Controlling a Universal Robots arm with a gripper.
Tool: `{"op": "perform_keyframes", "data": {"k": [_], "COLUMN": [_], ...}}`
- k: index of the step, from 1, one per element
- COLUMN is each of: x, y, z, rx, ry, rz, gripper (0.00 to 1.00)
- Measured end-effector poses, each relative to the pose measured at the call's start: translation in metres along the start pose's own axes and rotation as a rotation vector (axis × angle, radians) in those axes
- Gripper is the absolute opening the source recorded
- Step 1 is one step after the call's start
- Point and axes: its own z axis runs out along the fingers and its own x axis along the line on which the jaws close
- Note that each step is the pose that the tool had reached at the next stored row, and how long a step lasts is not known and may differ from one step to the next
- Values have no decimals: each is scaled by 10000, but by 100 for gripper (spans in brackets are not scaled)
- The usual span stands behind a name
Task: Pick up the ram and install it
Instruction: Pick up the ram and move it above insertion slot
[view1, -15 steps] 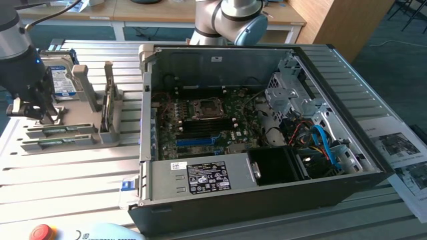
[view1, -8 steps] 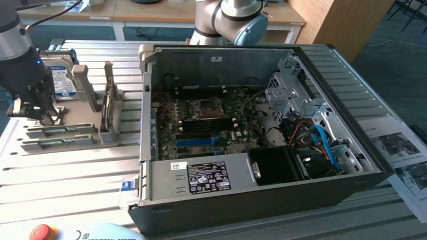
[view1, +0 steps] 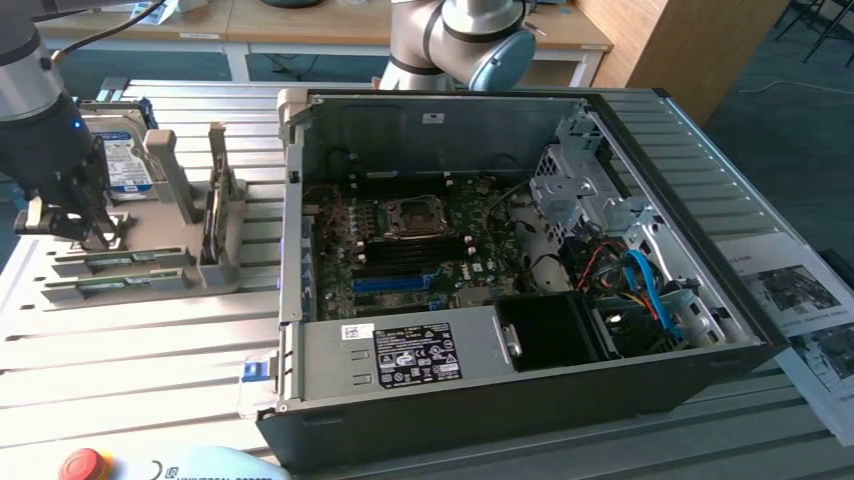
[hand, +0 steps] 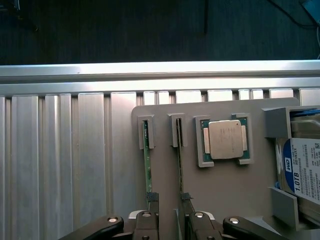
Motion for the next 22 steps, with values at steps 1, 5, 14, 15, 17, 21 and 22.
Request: {"op": "perform_keyframes", "data": {"k": [1,5,14,15,17,21,22], "x": [0,0,1,1,1,2,1], "y": [0,0,-2,-2,-2,-2,-2], "z": [0,0,36,39,43,47,48], "rx": [0,0,-1,0,-1,0,0], "ry": [0,0,0,0,1,0,0], "rz": [0,0,0,0,0,0,0], "gripper": [30,30,30,30,30,30,30]}}
